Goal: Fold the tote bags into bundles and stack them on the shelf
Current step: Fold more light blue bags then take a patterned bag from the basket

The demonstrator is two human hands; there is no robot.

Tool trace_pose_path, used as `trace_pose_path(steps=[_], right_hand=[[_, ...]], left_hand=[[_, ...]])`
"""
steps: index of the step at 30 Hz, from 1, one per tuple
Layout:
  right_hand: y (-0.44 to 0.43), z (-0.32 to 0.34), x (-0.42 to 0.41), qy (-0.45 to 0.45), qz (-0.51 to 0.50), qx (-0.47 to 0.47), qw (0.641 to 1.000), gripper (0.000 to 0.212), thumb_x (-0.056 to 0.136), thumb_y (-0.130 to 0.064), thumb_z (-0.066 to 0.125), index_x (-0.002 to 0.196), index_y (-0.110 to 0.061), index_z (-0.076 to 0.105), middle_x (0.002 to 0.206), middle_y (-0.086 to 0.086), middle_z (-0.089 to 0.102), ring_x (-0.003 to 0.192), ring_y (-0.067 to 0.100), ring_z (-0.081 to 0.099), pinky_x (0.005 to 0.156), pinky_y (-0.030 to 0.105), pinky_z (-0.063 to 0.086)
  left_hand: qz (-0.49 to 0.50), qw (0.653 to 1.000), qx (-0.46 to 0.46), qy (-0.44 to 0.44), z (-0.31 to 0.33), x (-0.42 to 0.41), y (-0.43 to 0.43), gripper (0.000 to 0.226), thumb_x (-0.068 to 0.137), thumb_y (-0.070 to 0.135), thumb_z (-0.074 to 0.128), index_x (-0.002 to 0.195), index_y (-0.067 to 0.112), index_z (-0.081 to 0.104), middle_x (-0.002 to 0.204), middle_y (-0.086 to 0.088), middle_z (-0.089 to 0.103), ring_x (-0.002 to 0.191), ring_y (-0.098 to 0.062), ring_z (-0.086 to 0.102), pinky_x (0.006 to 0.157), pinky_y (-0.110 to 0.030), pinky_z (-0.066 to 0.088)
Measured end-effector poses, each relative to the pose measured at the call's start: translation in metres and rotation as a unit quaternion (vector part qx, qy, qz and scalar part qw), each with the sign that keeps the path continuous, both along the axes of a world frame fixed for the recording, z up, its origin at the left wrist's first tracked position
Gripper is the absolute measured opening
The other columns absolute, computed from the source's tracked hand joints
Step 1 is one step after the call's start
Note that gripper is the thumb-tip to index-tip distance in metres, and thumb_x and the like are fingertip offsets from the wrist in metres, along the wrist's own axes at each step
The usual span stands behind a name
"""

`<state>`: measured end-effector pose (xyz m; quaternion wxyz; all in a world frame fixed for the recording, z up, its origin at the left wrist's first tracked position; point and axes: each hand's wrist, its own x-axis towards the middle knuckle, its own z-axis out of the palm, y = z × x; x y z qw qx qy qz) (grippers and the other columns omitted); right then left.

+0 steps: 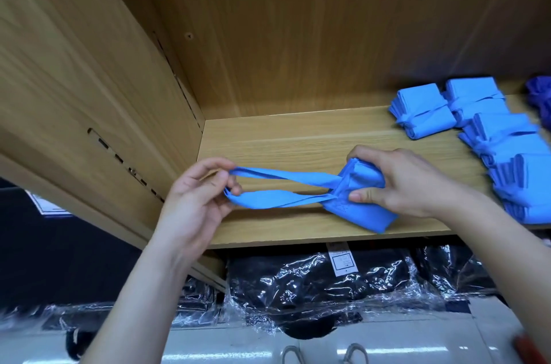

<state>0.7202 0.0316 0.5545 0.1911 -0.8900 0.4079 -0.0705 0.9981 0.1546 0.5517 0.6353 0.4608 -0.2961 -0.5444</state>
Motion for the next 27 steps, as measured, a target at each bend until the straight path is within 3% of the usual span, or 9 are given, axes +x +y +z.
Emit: trace_pose_path(steps=[4, 8, 10, 12, 14, 17, 19, 22, 27], right_hand=[[-0.003, 0.009, -0.001, 0.034, 0.016, 0.013, 0.999, 0.038, 0.077, -0.053, 0.072, 0.096, -0.042, 0.041, 0.070, -0.004, 0.059, 0.073, 0.020, 0.053, 0.068, 0.038, 0.045], [-0.003, 0.021, 0.005, 0.066, 0.038, 0.005, 0.997, 0.036, 0.079, -0.048, 0.073, 0.096, -0.042, 0.042, 0.065, -0.007, 0.055, 0.069, 0.013, 0.051, 0.060, 0.032, 0.036], [-0.005, 0.022, 0.007, 0.079, 0.042, 0.008, 0.996, 0.036, 0.079, -0.046, 0.074, 0.097, -0.041, 0.043, 0.066, -0.009, 0.054, 0.068, 0.007, 0.049, 0.058, 0.028, 0.035], [-0.010, 0.019, 0.007, 0.089, 0.043, 0.020, 0.995, 0.035, 0.079, -0.044, 0.074, 0.097, -0.041, 0.044, 0.070, -0.009, 0.056, 0.071, 0.006, 0.050, 0.059, 0.030, 0.035], [-0.016, 0.015, 0.004, 0.089, 0.040, 0.036, 0.995, 0.034, 0.078, -0.043, 0.075, 0.093, -0.039, 0.045, 0.072, -0.009, 0.058, 0.073, 0.005, 0.051, 0.060, 0.032, 0.036], [-0.024, 0.009, 0.004, 0.071, 0.030, 0.078, 0.994, 0.030, 0.077, -0.039, 0.077, 0.088, -0.035, 0.049, 0.076, -0.012, 0.060, 0.076, 0.005, 0.053, 0.065, 0.033, 0.042], [-0.026, 0.005, 0.009, 0.049, 0.030, 0.116, 0.992, 0.029, 0.077, -0.036, 0.078, 0.089, -0.031, 0.052, 0.081, -0.011, 0.062, 0.079, 0.011, 0.056, 0.071, 0.034, 0.046], [-0.024, 0.001, 0.021, 0.027, 0.043, 0.142, 0.989, 0.028, 0.077, -0.033, 0.079, 0.089, -0.030, 0.054, 0.081, -0.011, 0.063, 0.077, 0.008, 0.057, 0.068, 0.030, 0.046], [-0.022, 0.003, 0.027, 0.005, 0.040, 0.167, 0.985, 0.028, 0.077, -0.029, 0.080, 0.089, -0.028, 0.055, 0.078, -0.012, 0.064, 0.068, 0.003, 0.055, 0.064, 0.025, 0.045]], left_hand=[[-0.095, 0.914, 0.050, -0.391, -0.004, 0.002, 0.006, 0.019, 0.086, 0.020, 0.071, 0.094, 0.036, 0.075, 0.100, 0.008, 0.068, 0.094, -0.001, 0.059, 0.082, -0.013, 0.043], [-0.177, 0.629, 0.030, -0.756, -0.017, 0.008, 0.013, 0.073, 0.058, 0.054, 0.081, 0.125, 0.039, 0.057, 0.130, 0.000, 0.043, 0.124, -0.020, 0.033, 0.104, -0.041, 0.037], [-0.121, 0.506, -0.029, -0.853, -0.017, 0.006, 0.014, 0.052, 0.056, 0.032, 0.087, 0.103, 0.025, 0.069, 0.127, -0.008, 0.049, 0.119, -0.031, 0.038, 0.097, -0.048, 0.036], [-0.081, 0.469, -0.123, -0.871, -0.015, 0.006, 0.014, 0.019, 0.064, 0.020, 0.078, 0.081, 0.018, 0.070, 0.125, -0.010, 0.052, 0.115, -0.034, 0.042, 0.097, -0.049, 0.034], [-0.117, 0.495, -0.198, -0.838, -0.011, 0.008, 0.017, 0.008, 0.073, 0.024, 0.065, 0.073, 0.017, 0.069, 0.121, -0.005, 0.055, 0.112, -0.030, 0.045, 0.095, -0.048, 0.042], [-0.262, 0.744, -0.140, -0.599, 0.013, -0.003, 0.021, 0.014, 0.074, 0.029, 0.068, 0.069, 0.017, 0.067, 0.098, 0.007, 0.064, 0.101, -0.019, 0.057, 0.084, -0.044, 0.049], [-0.330, 0.848, -0.083, -0.407, 0.027, -0.008, 0.014, 0.009, 0.072, 0.027, 0.073, 0.071, 0.018, 0.070, 0.087, 0.002, 0.070, 0.093, -0.025, 0.062, 0.094, -0.043, 0.045], [-0.318, 0.896, -0.117, -0.287, 0.043, -0.014, 0.001, 0.005, 0.071, 0.021, 0.067, 0.069, 0.019, 0.072, 0.079, 0.002, 0.072, 0.095, -0.030, 0.062, 0.100, -0.037, 0.042], [-0.363, 0.892, -0.133, -0.235, 0.054, -0.014, -0.010, 0.022, 0.066, 0.010, 0.051, 0.070, 0.015, 0.072, 0.074, 0.002, 0.071, 0.086, -0.037, 0.056, 0.083, -0.045, 0.044]])
